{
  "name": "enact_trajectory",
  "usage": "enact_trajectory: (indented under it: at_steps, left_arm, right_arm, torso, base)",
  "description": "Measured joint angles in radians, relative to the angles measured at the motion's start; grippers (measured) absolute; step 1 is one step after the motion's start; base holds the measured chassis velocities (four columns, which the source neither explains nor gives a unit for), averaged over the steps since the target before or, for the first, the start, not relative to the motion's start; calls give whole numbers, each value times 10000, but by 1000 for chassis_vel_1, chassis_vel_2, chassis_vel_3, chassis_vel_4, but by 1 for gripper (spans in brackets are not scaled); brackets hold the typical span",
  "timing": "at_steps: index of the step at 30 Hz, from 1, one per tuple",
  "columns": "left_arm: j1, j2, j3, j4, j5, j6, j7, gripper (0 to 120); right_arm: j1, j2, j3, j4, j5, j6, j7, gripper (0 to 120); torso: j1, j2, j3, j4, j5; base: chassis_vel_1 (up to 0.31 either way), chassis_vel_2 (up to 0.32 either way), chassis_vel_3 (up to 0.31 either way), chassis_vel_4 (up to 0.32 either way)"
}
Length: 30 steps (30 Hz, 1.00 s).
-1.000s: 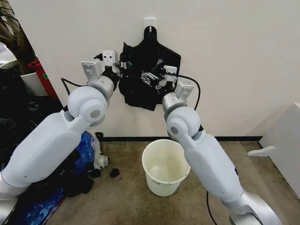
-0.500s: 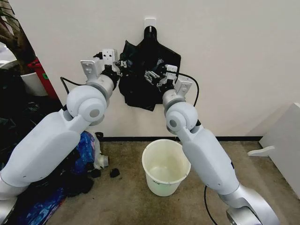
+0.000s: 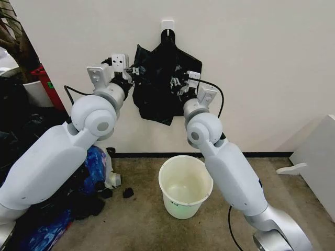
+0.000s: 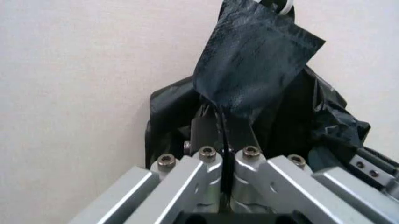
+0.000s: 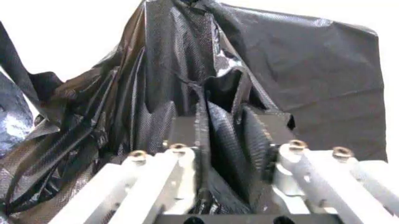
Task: Place the garbage bag over the trash bin.
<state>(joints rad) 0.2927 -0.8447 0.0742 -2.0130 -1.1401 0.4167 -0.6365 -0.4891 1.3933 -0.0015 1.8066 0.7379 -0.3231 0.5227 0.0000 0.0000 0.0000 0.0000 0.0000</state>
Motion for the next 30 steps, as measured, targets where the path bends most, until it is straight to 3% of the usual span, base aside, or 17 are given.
enact_trajectory:
  at_steps: [4, 15, 23, 30]
  left_arm:
    - [225, 12, -62, -21, -3, 6, -2, 0]
    - [1534, 286, -418, -547, 20, 14, -28, 0]
    - [3649, 895, -1423, -1571, 392, -51, 127, 0]
    - [4227, 1199, -1753, -2186, 444, -183, 166, 0]
  right_arm:
    - [-122, -71, 49, 53, 14, 24, -62, 0]
    - [-998, -280, 125, 505, 7, 57, -199, 0]
    - [-1945, -449, 154, 1240, 7, 145, -243, 0]
    - [-2355, -730, 179, 1829, 83, 136, -230, 0]
  torso:
    - [0, 0, -1, 0, 0]
    - [0, 0, -1, -1, 1]
    - [0, 0, -2, 2, -1]
    - [0, 0, 0, 0, 0]
  base:
    - [0, 0, 0, 0]
    - [0, 0, 0, 0]
    - [0, 0, 0, 0]
    - [0, 0, 0, 0]
